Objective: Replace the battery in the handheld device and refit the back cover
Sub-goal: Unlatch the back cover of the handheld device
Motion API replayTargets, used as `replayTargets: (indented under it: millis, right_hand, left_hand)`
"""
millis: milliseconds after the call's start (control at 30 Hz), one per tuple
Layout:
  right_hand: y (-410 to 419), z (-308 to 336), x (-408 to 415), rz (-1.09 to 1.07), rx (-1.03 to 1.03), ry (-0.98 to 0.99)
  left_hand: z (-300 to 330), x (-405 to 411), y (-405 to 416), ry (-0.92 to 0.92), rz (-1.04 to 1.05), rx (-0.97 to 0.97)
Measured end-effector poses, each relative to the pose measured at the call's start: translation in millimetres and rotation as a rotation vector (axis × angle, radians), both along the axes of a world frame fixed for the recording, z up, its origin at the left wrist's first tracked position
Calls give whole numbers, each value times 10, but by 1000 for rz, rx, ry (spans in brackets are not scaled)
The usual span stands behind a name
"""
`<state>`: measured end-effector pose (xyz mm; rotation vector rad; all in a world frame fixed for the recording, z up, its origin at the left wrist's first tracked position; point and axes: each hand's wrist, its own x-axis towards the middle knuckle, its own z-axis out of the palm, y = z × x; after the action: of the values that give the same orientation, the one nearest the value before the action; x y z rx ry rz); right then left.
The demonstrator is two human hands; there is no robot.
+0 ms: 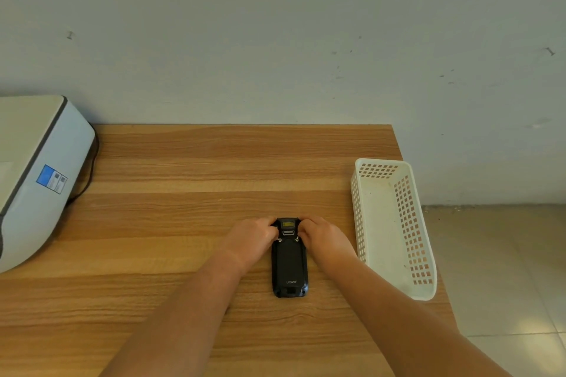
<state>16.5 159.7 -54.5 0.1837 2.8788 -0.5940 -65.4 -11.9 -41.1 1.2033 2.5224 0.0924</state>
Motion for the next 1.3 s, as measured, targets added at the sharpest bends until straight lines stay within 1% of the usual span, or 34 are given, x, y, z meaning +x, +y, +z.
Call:
replayTargets:
  millis: [133, 333, 433, 533, 700, 967, 1100, 1200, 1300]
  right_hand:
    - [-138, 48, 105, -278, -180, 20]
    - [-378, 12, 155, -577, -350, -10]
    - [-422, 12, 142, -656, -373, -12]
    - [-456, 15, 126, -707, -388, -2]
    - [-464, 2, 115, -734, -412, 24]
    - [-375, 41, 112, -643, -427, -7]
    - [-355, 67, 112, -616, -427, -26]
    - [-333, 87, 107, -550, -378, -32]
    - [-320, 82, 101, -529, -356, -41]
  left_hand:
    - [-5, 28, -16, -80, 91, 38]
    - [-3, 189, -67, -154, 235, 144]
    - [-9, 234, -90, -174, 308, 174]
    - [-11, 248, -77, -172, 335, 172]
    - [-38, 256, -64, -203, 368, 177]
    - [-31, 197, -57, -223, 346, 173]
    - [-32, 83, -78, -216, 289, 210]
    - [-11, 3, -41, -175, 211, 165]
    - [3, -56, -1, -147, 110, 116]
